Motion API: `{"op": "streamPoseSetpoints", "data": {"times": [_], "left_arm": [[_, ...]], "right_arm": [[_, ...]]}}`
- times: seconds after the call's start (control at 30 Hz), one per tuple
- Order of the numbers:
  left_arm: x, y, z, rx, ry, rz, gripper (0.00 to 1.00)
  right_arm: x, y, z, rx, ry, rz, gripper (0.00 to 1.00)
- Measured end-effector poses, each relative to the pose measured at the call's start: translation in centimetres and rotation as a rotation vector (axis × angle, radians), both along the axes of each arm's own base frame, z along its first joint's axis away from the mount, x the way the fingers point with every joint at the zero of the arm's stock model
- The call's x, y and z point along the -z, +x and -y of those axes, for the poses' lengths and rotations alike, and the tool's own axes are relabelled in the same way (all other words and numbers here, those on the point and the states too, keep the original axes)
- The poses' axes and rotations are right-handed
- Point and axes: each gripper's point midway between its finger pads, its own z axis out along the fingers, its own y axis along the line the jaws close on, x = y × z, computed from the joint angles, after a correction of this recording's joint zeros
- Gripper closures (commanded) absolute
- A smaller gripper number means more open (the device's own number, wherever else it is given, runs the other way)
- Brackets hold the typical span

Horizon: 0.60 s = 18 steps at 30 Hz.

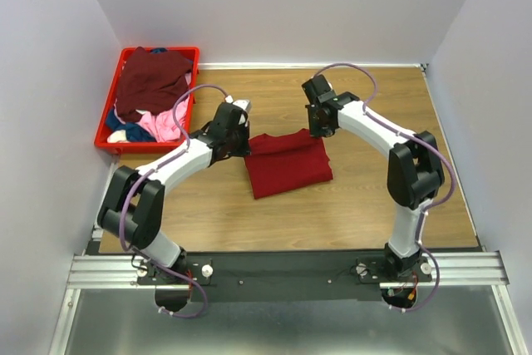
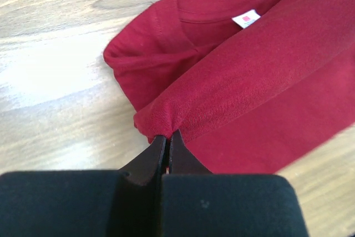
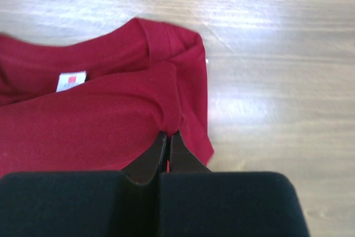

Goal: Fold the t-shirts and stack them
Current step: Fold the tshirt

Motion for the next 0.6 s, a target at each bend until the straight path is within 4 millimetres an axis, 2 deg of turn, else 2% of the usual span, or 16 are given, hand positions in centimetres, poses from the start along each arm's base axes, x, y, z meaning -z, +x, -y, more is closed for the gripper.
{"op": "streamPoseSetpoints", "data": {"times": [0.03,0.1,0.13,0.23,0.43,0.5,0.6], "left_arm": [[0.4,0.3,0.0,-0.002,0.004,-0.003,0.91],[1.1,0.6,0.0,0.000,0.010,-0.007,0.87],[1.4,0.8,0.1,0.002,0.013,-0.008,0.75],[1.9,1.2,0.2,0.008,0.021,-0.010,0.57],[1.3,1.8,0.0,-0.006,0.021,0.017,0.48],[-0.1,1.9,-0.1,-0.012,0.008,0.056,0.48],[-3.6,1.4,-0.2,-0.011,-0.042,0.161,0.48]], "right_arm": [[0.6,0.3,0.0,-0.001,0.000,-0.004,0.95],[1.6,0.8,0.1,0.001,-0.001,-0.013,0.89],[2.0,1.1,0.1,0.004,0.001,-0.012,0.77],[2.7,1.9,0.1,0.011,0.007,-0.004,0.70],[2.2,2.3,0.9,0.052,0.019,0.041,0.56],[1.4,2.1,1.3,0.066,0.027,0.072,0.53],[-1.2,1.2,1.6,0.065,0.071,0.140,0.52]]}}
